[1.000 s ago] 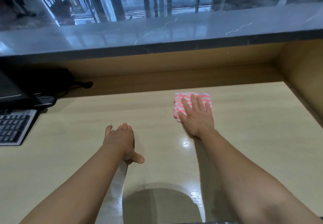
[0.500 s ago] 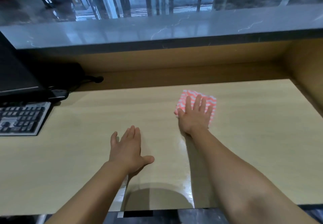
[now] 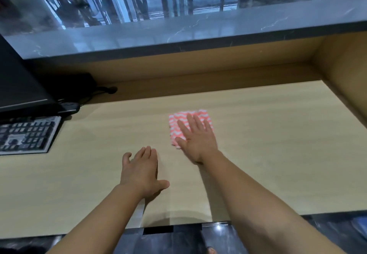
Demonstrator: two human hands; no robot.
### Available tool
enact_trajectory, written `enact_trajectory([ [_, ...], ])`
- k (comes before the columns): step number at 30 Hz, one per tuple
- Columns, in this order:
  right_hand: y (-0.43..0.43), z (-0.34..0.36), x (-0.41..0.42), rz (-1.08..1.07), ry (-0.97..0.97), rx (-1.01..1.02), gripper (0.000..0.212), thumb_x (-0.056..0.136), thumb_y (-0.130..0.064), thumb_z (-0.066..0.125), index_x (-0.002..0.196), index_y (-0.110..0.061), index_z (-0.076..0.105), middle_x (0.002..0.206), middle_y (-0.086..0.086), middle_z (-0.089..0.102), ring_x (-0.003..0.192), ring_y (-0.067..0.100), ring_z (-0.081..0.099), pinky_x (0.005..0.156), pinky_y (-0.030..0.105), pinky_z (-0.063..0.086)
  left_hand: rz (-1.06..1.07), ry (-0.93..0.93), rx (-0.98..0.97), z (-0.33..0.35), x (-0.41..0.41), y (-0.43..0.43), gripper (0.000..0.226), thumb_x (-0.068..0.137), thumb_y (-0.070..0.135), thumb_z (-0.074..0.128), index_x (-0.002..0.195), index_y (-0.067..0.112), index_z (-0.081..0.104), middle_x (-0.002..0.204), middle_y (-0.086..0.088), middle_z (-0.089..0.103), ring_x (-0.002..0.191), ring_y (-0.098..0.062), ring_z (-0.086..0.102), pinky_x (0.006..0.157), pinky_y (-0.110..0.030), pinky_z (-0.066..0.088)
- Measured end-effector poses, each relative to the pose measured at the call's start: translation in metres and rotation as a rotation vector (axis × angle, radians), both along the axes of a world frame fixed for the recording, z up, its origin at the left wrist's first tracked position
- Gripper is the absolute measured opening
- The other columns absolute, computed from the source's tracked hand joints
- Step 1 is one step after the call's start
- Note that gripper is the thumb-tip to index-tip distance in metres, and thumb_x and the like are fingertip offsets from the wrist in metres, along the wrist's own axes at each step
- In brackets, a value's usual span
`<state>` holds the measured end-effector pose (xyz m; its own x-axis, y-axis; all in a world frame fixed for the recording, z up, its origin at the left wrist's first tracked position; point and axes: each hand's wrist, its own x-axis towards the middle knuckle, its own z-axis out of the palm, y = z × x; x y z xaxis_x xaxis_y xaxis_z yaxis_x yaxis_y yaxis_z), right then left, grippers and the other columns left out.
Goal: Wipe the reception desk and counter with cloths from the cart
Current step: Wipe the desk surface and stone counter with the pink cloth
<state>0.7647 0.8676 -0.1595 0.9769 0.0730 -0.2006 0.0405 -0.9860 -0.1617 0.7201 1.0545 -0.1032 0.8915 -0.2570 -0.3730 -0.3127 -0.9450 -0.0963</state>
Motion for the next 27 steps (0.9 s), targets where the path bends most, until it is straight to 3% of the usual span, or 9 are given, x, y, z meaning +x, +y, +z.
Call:
enact_trajectory([
  [6, -0.104, 0.005, -0.026, -0.338, 0.027, -0.035, 0.063, 0.100, -0.057, 0.016, 0.154, -0.036, -0.007, 0.162, 0.000, -0.017, 0.149, 0.020, -0.016, 0.120, 0.045, -0.007, -0.029, -0.002, -0.045, 0.002, -0.002, -0.007, 0.059, 0.074, 0.068, 0.052, 0.112, 0.023, 0.042, 0.115, 0.009, 0.047, 0.127, -0.014, 0.042, 0.108, -0.045, 0.017],
  [14, -0.097, 0.009, -0.031, -0.544, 0.086, -0.010, 0.062, 0.102, -0.051, 0.013, 0.155, -0.028, -0.010, 0.160, 0.007, -0.023, 0.147, 0.027, -0.023, 0.118, 0.049, -0.014, -0.048, 0.015, -0.007, -0.001, -0.022, 0.002, 0.087, 0.062, 0.081, 0.055, 0.123, 0.020, 0.043, 0.134, 0.002, 0.046, 0.127, -0.015, 0.042, 0.109, -0.044, 0.017],
  [17, -0.052, 0.005, -0.030, -0.475, 0.045, -0.013, 0.063, 0.102, -0.051, 0.014, 0.155, -0.027, -0.011, 0.160, 0.009, -0.024, 0.146, 0.029, -0.024, 0.116, 0.050, -0.017, -0.037, 0.034, -0.032, -0.007, -0.027, 0.006, 0.091, 0.064, 0.079, 0.058, 0.129, 0.018, 0.040, 0.141, 0.001, 0.040, 0.133, -0.015, 0.037, 0.111, -0.044, 0.016],
  [22, 0.048, 0.001, -0.041, -0.187, 0.014, 0.002, 0.062, 0.102, -0.051, 0.009, 0.153, -0.027, -0.016, 0.157, 0.008, -0.029, 0.143, 0.029, -0.031, 0.113, 0.051, -0.023, -0.022, 0.008, -0.083, -0.013, -0.027, 0.009, 0.094, 0.065, 0.077, 0.061, 0.133, 0.016, 0.038, 0.145, -0.001, 0.038, 0.134, -0.015, 0.035, 0.113, -0.047, 0.014],
  [25, 0.082, 0.000, -0.045, -0.044, 0.036, 0.013, 0.059, 0.104, -0.048, 0.008, 0.153, -0.027, -0.015, 0.158, 0.006, -0.028, 0.144, 0.025, -0.031, 0.116, 0.050, -0.019, -0.017, 0.027, -0.108, -0.015, -0.028, 0.012, 0.112, 0.066, 0.078, 0.060, 0.152, 0.023, 0.014, 0.159, 0.005, 0.019, 0.144, -0.012, 0.022, 0.115, -0.049, 0.005],
  [27, 0.077, 0.000, -0.044, -0.013, 0.046, 0.009, 0.058, 0.103, -0.050, 0.009, 0.154, -0.031, -0.013, 0.158, 0.003, -0.028, 0.144, 0.022, -0.030, 0.116, 0.048, -0.019, -0.022, 0.047, -0.081, -0.015, -0.027, 0.013, 0.113, 0.066, 0.079, 0.060, 0.153, 0.024, 0.013, 0.160, 0.004, 0.016, 0.146, -0.012, 0.018, 0.116, -0.051, 0.001],
])
